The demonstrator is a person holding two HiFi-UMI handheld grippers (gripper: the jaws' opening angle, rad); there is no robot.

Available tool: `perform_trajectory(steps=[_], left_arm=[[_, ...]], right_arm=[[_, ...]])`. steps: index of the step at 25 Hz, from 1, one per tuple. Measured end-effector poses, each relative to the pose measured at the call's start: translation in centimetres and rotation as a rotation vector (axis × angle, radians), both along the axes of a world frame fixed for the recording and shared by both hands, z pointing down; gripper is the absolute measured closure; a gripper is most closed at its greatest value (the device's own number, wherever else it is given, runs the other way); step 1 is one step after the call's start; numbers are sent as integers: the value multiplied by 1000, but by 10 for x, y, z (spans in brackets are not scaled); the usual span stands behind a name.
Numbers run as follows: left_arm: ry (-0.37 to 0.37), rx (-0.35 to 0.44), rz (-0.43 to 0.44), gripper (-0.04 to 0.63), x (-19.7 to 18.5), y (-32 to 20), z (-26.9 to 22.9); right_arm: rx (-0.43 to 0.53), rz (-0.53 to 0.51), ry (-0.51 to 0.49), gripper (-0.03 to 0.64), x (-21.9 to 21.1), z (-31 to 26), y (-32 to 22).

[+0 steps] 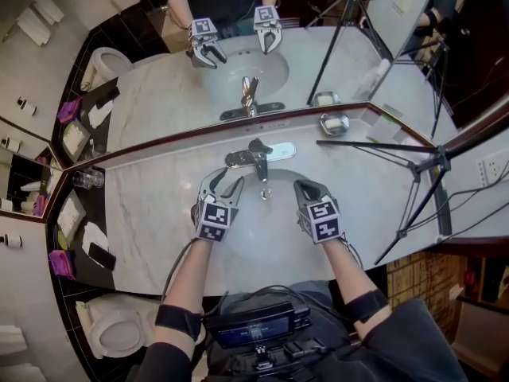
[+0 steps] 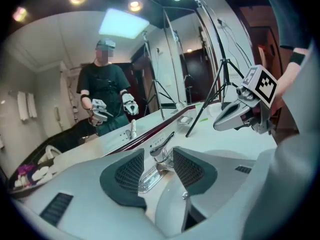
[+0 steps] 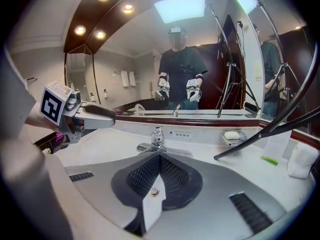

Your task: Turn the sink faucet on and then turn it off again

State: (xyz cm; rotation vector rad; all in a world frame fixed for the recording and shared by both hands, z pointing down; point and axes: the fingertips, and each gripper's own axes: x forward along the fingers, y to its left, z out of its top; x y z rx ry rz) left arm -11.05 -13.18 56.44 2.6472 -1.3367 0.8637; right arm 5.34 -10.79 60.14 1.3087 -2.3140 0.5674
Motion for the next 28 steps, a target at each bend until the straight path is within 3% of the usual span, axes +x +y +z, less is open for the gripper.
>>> perform_trajectory(steps=[6,12,19,28], left_arm=[[-212,23,172,333,41,-22,32],[-359,46,289,324,72,-44,53],[-425,48,356,330,95,-61,67],[-517,39,416,385,110,-59,91]], right_arm=[[-23,7,0,597,6,19,2],[-50,35,-18,597,13,29,1],[-68,62,-21,597,24,35,1],[-84,81,-17,597,36,44,2]])
